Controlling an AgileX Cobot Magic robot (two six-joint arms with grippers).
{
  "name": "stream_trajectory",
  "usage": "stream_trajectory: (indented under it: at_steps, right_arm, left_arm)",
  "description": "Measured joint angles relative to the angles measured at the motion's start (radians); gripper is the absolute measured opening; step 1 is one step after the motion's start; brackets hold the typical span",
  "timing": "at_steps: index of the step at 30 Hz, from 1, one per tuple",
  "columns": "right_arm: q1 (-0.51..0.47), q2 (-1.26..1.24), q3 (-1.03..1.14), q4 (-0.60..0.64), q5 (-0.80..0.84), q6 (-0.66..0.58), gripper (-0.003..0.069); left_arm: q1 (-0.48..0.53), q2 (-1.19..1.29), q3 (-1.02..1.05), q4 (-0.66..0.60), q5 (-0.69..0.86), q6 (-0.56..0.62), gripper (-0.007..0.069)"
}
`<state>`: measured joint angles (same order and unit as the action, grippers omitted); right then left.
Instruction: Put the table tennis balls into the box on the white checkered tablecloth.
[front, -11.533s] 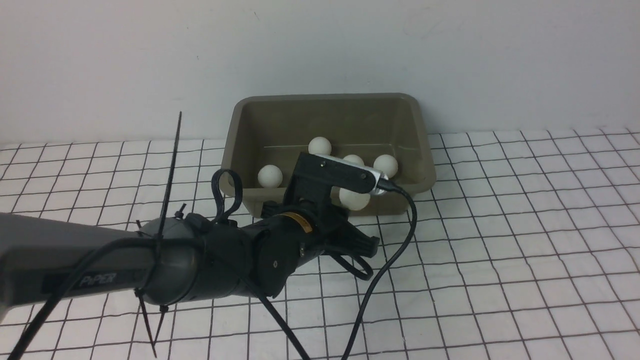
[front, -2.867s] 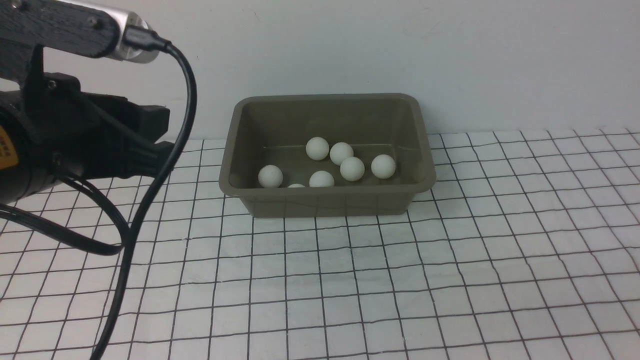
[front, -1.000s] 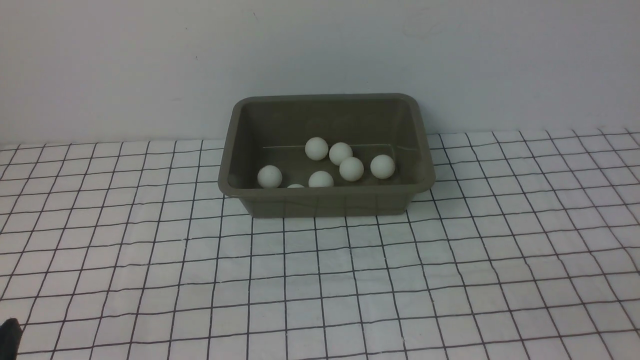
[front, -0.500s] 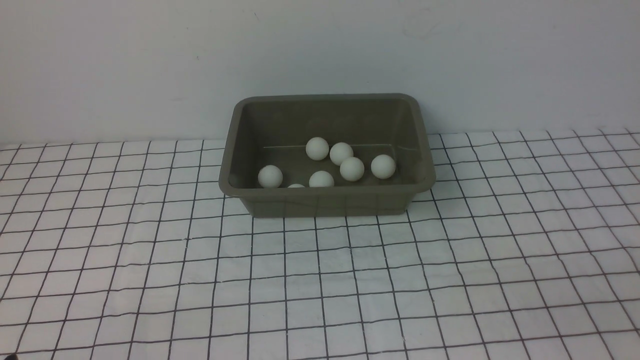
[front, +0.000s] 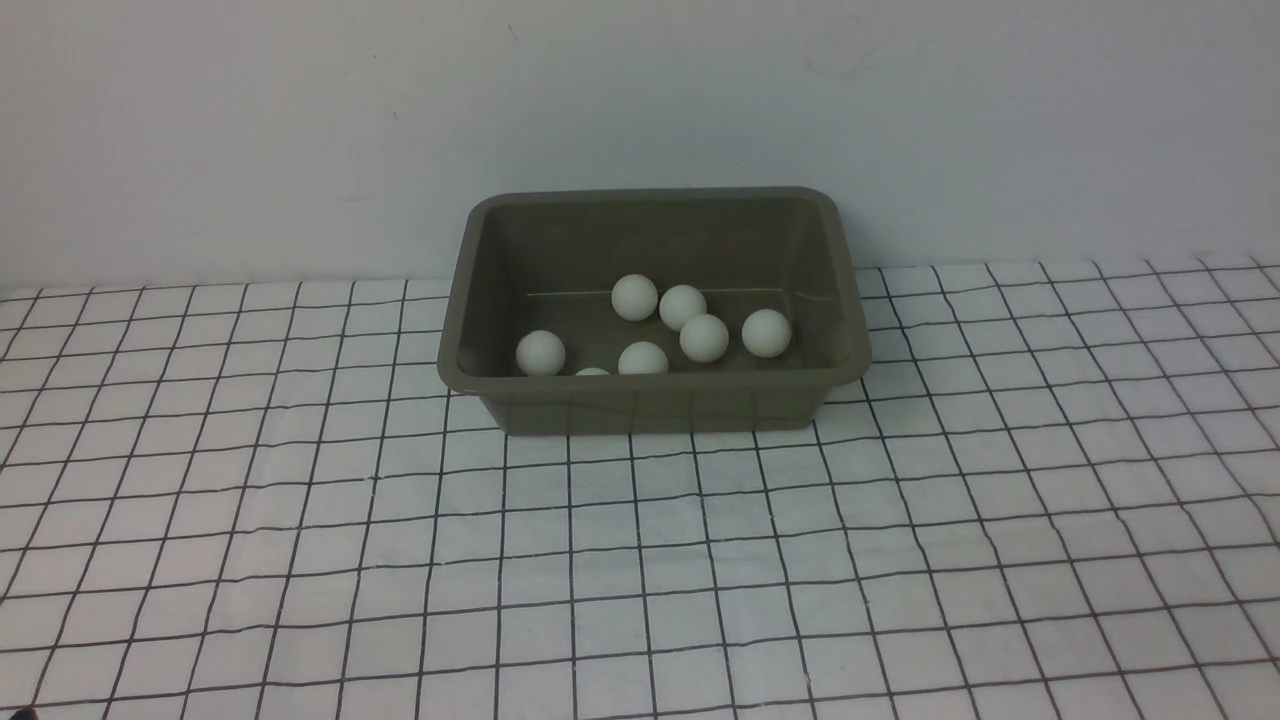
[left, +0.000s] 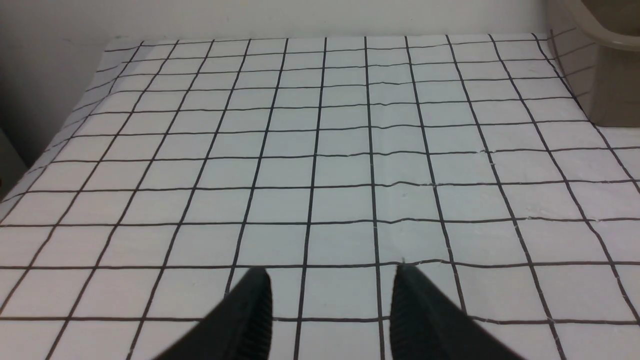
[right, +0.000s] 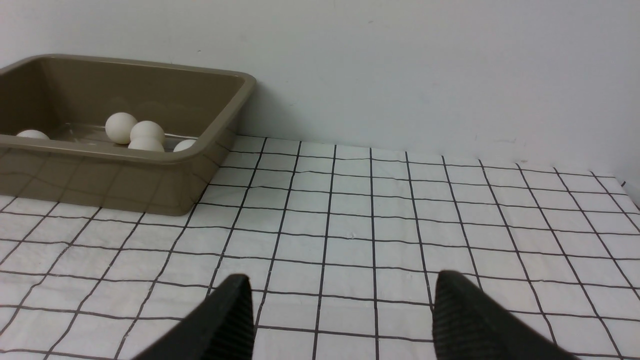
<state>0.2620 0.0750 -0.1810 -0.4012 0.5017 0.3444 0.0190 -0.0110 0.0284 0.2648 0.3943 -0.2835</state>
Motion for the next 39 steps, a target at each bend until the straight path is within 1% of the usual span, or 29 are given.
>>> stream_trajectory:
  at_steps: [4, 8, 11, 16, 27, 32, 34, 35, 38, 39]
  right_arm:
    - [0.000, 0.000, 0.000, 0.000, 0.000, 0.000, 0.0442]
    - [0.000, 0.000, 0.000, 0.000, 0.000, 0.000, 0.0442]
    - [0.000, 0.000, 0.000, 0.000, 0.000, 0.000, 0.0442]
    - [0.000, 0.000, 0.000, 0.000, 0.000, 0.000, 0.0442]
    - [0.000, 0.000, 0.000, 0.000, 0.000, 0.000, 0.0442]
    - [0.000, 0.000, 0.000, 0.000, 0.000, 0.000, 0.0442]
    - [0.000, 0.000, 0.000, 0.000, 0.000, 0.000, 0.0442]
    - [0.000, 0.000, 0.000, 0.000, 0.000, 0.000, 0.0442]
    - [0.000, 0.000, 0.000, 0.000, 0.000, 0.000, 0.0442]
    - [0.000, 0.000, 0.000, 0.000, 0.000, 0.000, 0.0442]
  left_arm:
    - [0.000, 0.000, 0.000, -0.012, 0.000, 0.000, 0.0300]
    - [0.000, 0.000, -0.001, -0.049, 0.000, 0.000, 0.0300]
    - [0.000, 0.000, -0.002, -0.134, -0.002, 0.000, 0.0300]
    - [0.000, 0.000, -0.002, -0.202, -0.005, 0.000, 0.0300]
    - [0.000, 0.000, -0.002, -0.218, -0.006, 0.000, 0.0300]
    - [0.000, 0.000, -0.002, -0.279, -0.008, 0.005, 0.0300]
    - [0.000, 0.000, -0.003, -0.282, -0.008, 0.039, 0.0300]
    - [0.000, 0.000, -0.003, -0.284, -0.008, 0.077, 0.0300]
    - [0.000, 0.000, -0.003, -0.288, -0.008, 0.234, 0.0300]
    - [0.000, 0.000, -0.003, -0.291, -0.008, 0.316, 0.0300]
